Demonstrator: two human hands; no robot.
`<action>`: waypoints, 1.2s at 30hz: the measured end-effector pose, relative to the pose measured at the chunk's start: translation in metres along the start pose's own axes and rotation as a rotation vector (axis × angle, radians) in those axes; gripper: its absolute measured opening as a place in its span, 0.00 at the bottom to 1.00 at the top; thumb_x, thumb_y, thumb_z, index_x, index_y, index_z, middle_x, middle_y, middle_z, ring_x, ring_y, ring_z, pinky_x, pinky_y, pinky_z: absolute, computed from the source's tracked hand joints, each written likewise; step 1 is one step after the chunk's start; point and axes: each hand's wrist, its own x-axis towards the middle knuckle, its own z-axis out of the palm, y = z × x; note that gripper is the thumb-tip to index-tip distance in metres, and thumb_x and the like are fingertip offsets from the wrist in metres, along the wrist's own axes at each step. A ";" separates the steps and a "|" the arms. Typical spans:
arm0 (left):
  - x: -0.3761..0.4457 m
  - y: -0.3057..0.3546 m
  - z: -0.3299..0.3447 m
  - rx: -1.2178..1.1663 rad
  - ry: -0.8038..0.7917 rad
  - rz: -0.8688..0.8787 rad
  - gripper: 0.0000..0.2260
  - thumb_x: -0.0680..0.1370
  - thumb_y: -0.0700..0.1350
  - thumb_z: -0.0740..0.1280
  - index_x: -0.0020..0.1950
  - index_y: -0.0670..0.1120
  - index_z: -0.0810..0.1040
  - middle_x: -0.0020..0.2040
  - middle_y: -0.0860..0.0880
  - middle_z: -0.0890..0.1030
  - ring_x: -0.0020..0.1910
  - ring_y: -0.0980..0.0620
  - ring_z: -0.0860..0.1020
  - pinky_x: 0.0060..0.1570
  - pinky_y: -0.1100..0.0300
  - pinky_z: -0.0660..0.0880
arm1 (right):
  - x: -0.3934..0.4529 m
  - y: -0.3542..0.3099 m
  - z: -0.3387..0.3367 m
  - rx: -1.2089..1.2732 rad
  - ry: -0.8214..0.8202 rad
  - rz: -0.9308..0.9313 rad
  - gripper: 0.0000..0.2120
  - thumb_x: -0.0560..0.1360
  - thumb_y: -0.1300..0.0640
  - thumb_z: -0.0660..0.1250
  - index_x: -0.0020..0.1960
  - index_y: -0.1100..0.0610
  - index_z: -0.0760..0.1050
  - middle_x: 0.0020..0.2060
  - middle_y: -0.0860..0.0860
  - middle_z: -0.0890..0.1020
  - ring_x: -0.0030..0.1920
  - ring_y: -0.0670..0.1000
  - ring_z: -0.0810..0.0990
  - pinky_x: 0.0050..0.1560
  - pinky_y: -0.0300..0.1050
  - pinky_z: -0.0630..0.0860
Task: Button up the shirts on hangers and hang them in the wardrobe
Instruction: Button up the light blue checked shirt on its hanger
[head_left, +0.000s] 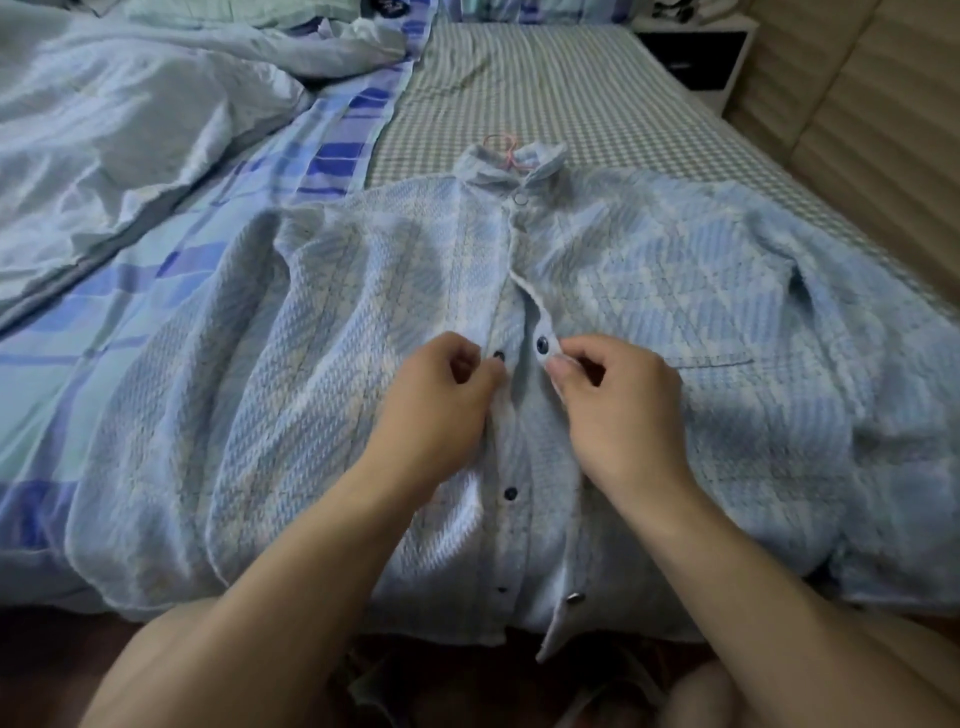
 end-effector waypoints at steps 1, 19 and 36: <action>0.000 0.000 0.002 -0.033 -0.003 -0.023 0.09 0.80 0.50 0.70 0.45 0.45 0.78 0.33 0.49 0.78 0.31 0.49 0.75 0.34 0.45 0.76 | -0.002 -0.004 -0.001 0.057 0.046 0.019 0.05 0.79 0.56 0.71 0.46 0.55 0.84 0.35 0.44 0.83 0.41 0.43 0.81 0.38 0.34 0.75; -0.009 0.000 0.006 -0.566 -0.018 -0.227 0.05 0.75 0.38 0.76 0.50 0.42 0.84 0.36 0.48 0.84 0.34 0.53 0.82 0.40 0.61 0.80 | 0.005 -0.001 0.004 0.353 -0.098 0.184 0.06 0.76 0.58 0.74 0.44 0.48 0.83 0.38 0.44 0.86 0.41 0.39 0.82 0.43 0.34 0.75; -0.015 0.000 0.017 -0.661 0.007 -0.342 0.04 0.77 0.37 0.73 0.51 0.42 0.84 0.47 0.39 0.87 0.45 0.44 0.85 0.51 0.51 0.82 | -0.007 -0.001 0.009 0.114 -0.120 0.103 0.06 0.77 0.58 0.74 0.53 0.51 0.85 0.45 0.41 0.83 0.47 0.36 0.80 0.45 0.23 0.71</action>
